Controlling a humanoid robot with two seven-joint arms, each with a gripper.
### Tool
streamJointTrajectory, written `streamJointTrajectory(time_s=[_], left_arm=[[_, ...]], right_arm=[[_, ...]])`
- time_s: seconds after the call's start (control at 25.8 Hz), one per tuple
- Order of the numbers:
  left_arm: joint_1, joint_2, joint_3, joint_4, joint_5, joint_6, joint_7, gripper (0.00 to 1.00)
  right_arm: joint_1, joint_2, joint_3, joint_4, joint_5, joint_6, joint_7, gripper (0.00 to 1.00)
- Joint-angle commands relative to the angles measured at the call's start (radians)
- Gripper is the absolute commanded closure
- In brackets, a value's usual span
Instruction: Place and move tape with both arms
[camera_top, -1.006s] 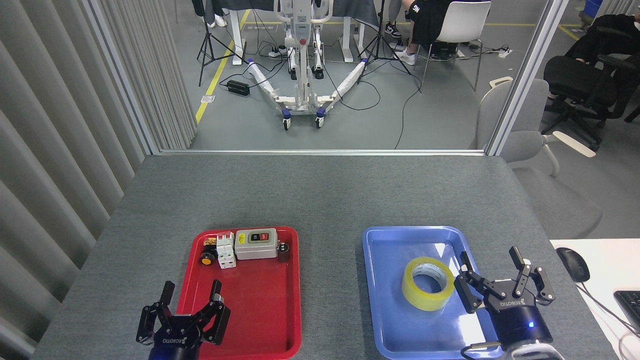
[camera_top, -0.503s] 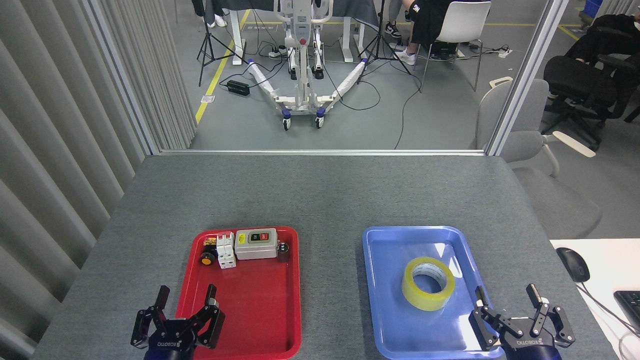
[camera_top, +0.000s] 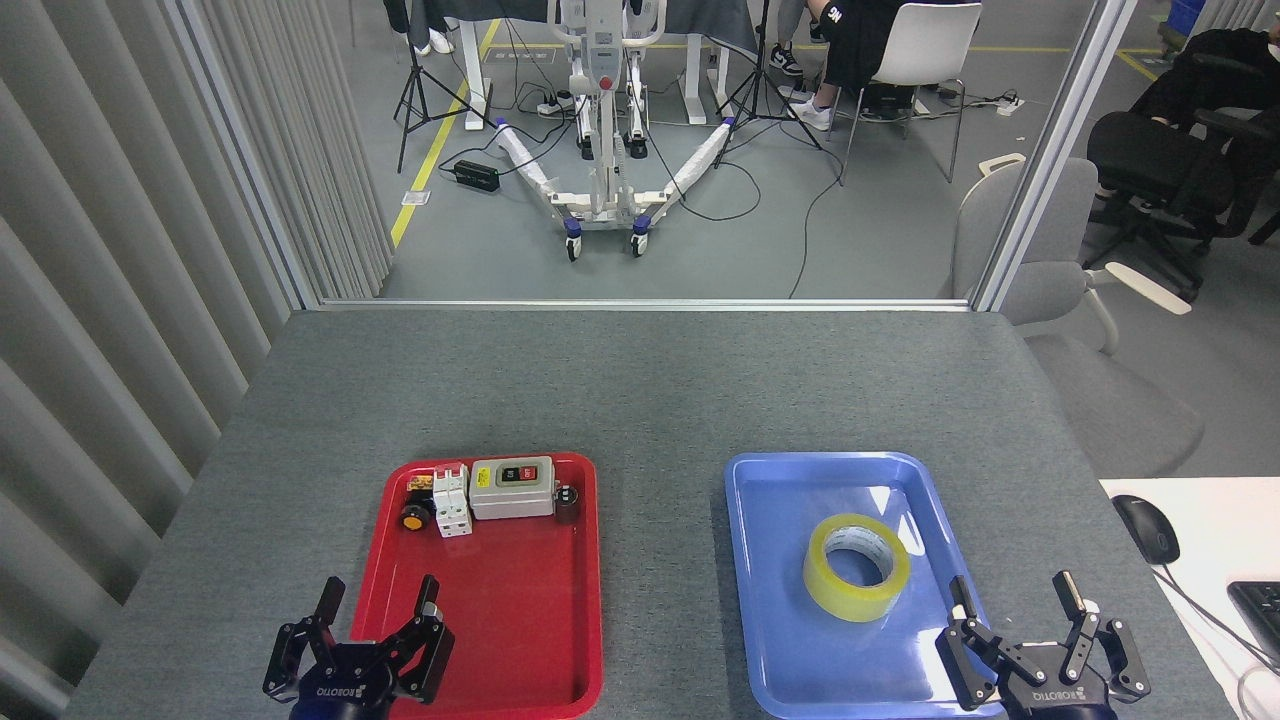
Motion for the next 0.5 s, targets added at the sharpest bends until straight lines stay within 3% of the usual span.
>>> streamJointTrajectory(time_s=[0.0, 0.46], left_arm=[[-0.001, -0.004, -0.001, -0.007, 0.000, -0.008, 0.002, 0.00], [0.035, -0.009, -0.001, -0.029, 0.000, -0.002, 0.005, 0.00]], right_arm=[[0.009, 0.007, -0.002, 0.007, 0.000, -0.001, -0.015, 0.01], [0.026, 0.011, 0.000, 0.012, -0.002, -0.001, -0.015, 0.01]])
